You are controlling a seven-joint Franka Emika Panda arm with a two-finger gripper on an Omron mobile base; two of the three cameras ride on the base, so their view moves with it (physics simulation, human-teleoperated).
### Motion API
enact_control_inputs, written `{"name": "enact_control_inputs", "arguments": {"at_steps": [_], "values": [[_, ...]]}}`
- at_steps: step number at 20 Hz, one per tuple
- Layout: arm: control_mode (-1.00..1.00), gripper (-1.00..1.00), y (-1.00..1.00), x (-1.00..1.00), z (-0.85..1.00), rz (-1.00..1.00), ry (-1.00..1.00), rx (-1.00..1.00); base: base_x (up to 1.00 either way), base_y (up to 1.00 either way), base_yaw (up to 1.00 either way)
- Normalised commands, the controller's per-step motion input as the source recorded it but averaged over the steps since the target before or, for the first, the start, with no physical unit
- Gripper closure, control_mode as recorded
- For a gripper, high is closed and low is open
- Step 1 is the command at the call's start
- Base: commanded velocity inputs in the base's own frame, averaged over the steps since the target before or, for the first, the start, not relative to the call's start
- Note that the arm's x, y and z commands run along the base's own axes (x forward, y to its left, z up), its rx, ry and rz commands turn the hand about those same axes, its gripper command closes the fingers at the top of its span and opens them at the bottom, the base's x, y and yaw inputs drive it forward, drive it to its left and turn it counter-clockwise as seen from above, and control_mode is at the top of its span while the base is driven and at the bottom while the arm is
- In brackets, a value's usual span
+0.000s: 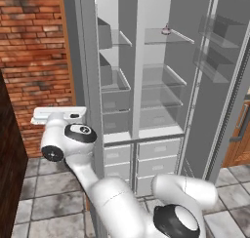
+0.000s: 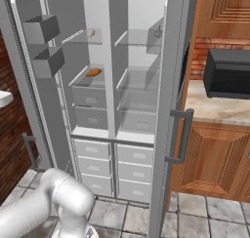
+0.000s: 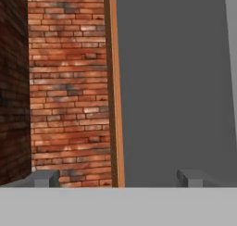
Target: There's a fish in the fridge that needs to be moved to the freezer for freezing. Pick up the fish from the fridge, place it on any shelf in the freezer, and close the fridge and freezer doors when done.
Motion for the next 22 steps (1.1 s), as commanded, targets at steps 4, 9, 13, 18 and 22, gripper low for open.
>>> {"name": "enact_control_inputs", "arguments": {"at_steps": [4, 9, 13, 18, 22], "values": [[-1.0, -1.0, -0.08, 0.72, -0.15, -0.05, 0.02, 0.0, 0.0, 0.0, 0.0], [-1.0, -1.0, -0.24, 0.6, -0.12, -0.01, 0.0, 0.0, 0.0, 0.0, 0.0], [-1.0, -1.0, -0.59, 0.06, 0.0, 0.0, 0.0, 0.01, 0.0, 0.0, 0.0], [-1.0, -1.0, -0.82, 0.29, 0.0, -0.02, 0.01, 0.02, 0.0, 0.0, 0.0], [-1.0, -1.0, -1.0, 0.3, 0.0, -0.03, 0.03, 0.07, 0.0, 0.0, 0.0]]}}
